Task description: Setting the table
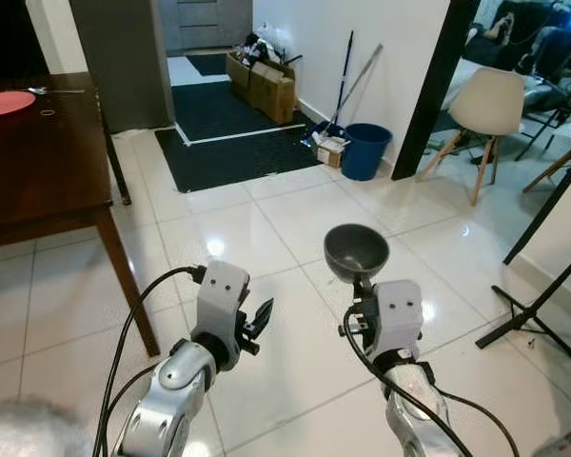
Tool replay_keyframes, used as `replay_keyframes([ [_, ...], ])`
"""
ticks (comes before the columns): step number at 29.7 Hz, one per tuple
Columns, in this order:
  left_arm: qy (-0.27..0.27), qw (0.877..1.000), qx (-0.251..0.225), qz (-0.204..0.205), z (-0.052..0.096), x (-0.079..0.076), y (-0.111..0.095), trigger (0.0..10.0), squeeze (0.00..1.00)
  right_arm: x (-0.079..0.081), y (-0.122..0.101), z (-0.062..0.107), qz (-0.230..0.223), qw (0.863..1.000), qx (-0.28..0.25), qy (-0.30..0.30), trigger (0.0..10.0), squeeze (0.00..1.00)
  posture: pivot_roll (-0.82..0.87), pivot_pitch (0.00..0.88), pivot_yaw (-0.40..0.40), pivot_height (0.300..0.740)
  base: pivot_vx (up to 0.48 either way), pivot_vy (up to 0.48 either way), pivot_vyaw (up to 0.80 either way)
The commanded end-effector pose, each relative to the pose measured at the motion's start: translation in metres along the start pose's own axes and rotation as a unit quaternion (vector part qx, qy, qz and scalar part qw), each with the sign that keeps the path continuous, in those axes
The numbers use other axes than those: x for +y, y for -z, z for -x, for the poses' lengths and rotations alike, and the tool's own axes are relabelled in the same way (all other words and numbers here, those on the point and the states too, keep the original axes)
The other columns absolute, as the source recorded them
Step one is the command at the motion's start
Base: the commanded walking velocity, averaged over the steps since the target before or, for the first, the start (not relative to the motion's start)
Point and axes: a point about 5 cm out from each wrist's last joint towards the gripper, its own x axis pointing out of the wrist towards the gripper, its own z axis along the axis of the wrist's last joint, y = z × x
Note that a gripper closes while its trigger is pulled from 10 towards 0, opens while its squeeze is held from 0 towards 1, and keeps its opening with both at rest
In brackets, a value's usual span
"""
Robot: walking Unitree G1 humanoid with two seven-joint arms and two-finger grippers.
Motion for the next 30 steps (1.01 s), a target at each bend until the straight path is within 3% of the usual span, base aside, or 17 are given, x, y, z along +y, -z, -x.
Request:
replay_keyframes([
  [1, 0.006, 1.0, 0.009, 0.0, 0.0, -0.002, 0.006, 10.0, 0.0, 0.001, 0.0, 0.003, 0.005, 1.0, -0.005, -0.001, 10.0, 0.0, 0.02, 0.097, 0.065, 0.74, 0.472, 0.0, 0.0],
  [11, -0.017, 0.999, 0.038, -0.018, 0.01, 0.008, 0.032, 10.0, 0.0, -0.002, 0.03, 0.023, 0.012, 0.999, 0.044, -0.005, 10.0, 0.0, 0.02, 0.072, 0.067, 0.74, 0.472, 0.0, 0.0],
  [15, -0.04, 0.998, 0.047, -0.024, 0.013, 0.014, 0.043, 10.0, 0.0, -0.016, 0.039, 0.03, -0.001, 0.998, 0.065, 0.022, 10.0, 0.0, -0.01, 0.064, 0.071, 0.74, 0.472, 0.0, 0.0],
  [22, -0.053, 0.997, 0.052, -0.029, 0.013, 0.022, 0.048, 10.0, 0.0, -0.03, 0.043, 0.039, 0.004, 0.996, 0.075, 0.047, 10.0, 0.0, -0.01, 0.065, 0.08, 0.74, 0.472, 0.0, 0.0],
  [30, -0.053, 0.997, 0.053, -0.03, 0.016, 0.022, 0.052, 10.0, 0.0, -0.03, 0.048, 0.045, 0.015, 0.996, 0.08, 0.035, 10.0, 0.0, -0.04, 0.054, 0.081, 0.74, 0.472, 0.0, 0.0],
])
